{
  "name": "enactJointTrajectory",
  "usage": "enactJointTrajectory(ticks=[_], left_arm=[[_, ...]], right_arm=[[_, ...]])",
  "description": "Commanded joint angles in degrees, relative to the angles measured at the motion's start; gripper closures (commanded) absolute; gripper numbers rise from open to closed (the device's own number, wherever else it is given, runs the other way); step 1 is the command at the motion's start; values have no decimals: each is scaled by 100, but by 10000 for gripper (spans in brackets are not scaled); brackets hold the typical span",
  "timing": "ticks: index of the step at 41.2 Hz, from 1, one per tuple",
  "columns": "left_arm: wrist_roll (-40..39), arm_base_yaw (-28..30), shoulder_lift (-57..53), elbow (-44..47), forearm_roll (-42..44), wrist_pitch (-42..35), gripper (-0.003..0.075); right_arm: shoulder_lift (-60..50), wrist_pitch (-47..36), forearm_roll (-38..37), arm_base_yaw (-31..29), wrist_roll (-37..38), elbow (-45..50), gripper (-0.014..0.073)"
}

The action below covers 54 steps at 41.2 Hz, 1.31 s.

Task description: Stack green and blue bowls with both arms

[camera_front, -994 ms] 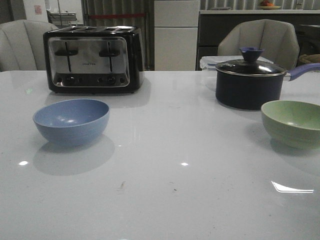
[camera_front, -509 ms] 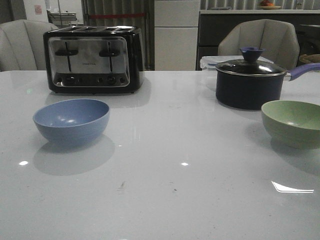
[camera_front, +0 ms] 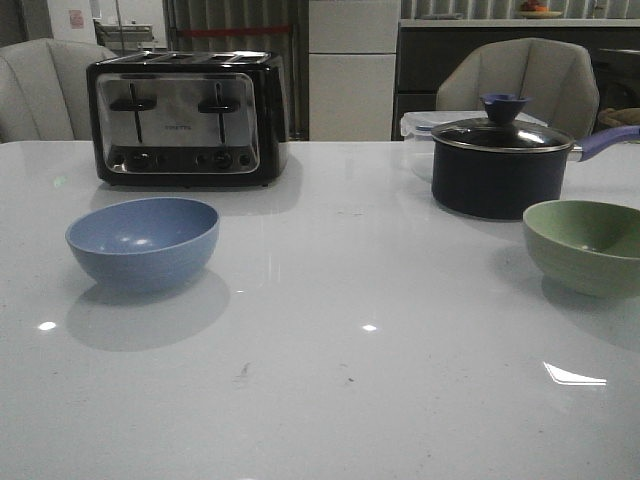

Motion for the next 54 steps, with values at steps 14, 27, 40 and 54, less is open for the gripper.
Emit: enactJointTrajectory(ticks=[14, 27, 40, 54], left_arm=[[-1, 9, 40, -161, -54, -397, 159], [-1, 9, 40, -161, -77, -397, 159], [-1, 9, 40, -161, -77, -397, 159], [-1, 9, 40, -161, -77, -397, 159]], right_arm=[[732, 108, 90, -46, -233, -1071, 193], [740, 197, 96, -46, -238, -1078, 528], [114, 534, 101, 584, -480, -1078, 548], [25, 571, 127, 2429, -508, -1058, 548]])
